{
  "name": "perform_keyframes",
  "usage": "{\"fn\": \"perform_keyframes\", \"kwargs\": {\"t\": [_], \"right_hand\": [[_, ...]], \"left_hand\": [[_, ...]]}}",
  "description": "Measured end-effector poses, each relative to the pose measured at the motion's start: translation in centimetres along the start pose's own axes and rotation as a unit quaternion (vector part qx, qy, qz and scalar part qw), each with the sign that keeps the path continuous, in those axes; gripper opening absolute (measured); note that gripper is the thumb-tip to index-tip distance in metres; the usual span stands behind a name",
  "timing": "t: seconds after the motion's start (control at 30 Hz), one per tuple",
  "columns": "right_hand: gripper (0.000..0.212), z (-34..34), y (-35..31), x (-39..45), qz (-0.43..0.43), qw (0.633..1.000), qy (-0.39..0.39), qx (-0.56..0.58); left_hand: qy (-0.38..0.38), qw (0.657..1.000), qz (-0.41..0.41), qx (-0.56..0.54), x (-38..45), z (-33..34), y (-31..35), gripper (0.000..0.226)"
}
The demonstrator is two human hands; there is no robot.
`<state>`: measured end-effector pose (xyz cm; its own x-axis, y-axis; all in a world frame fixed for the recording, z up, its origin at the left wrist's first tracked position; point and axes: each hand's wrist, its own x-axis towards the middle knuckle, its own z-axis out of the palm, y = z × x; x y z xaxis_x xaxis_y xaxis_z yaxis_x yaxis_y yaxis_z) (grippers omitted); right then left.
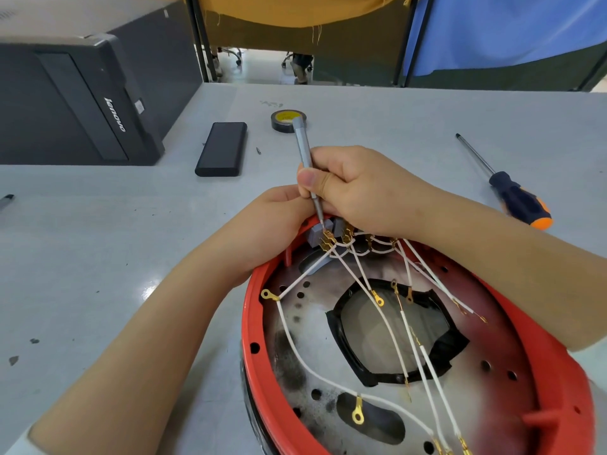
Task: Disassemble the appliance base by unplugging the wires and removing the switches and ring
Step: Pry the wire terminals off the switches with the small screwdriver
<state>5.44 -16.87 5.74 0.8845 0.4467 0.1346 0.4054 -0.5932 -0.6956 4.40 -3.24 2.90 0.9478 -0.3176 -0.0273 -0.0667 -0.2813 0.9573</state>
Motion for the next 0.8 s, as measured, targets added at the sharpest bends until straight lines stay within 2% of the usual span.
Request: {"fn": "perform_keyframes", "kwargs": {"t": [0.13,0.27,0.33,0.47,0.63,0.8], "right_hand": [[0.028,0.0,0.0,0.1,-0.011,1.000,0.000,-0.018],[0.025,-0.1,0.7,-1.3,-0.019,0.994,0.028,0.108],[0.023,-0.1,0.9,-1.6,-0.024,0.990,0.038,0.135],[0.022,-0.1,1.0,-1.5,-0.026,0.993,0.042,0.108],[0.025,0.0,0.8,-1.4,-0.022,0.996,0.041,0.074],[0.026,-0.3,0.4,-0.4,0.011,0.999,0.009,0.041]], "left_hand": [[0.004,1.000,0.004,0.013,0.1,-0.1,-0.2,0.035],[-0.020,1.000,0.013,-0.007,0.3,0.0,-0.4,0.041],[-0.027,0.999,0.019,-0.016,0.4,-0.1,-0.6,0.038],[-0.031,0.999,0.022,-0.009,0.3,-0.2,-0.7,0.042],[-0.035,0.999,0.009,-0.005,0.4,-0.2,-0.9,0.035],[-0.016,1.000,0.007,-0.012,0.0,-0.1,-0.4,0.039]]}}
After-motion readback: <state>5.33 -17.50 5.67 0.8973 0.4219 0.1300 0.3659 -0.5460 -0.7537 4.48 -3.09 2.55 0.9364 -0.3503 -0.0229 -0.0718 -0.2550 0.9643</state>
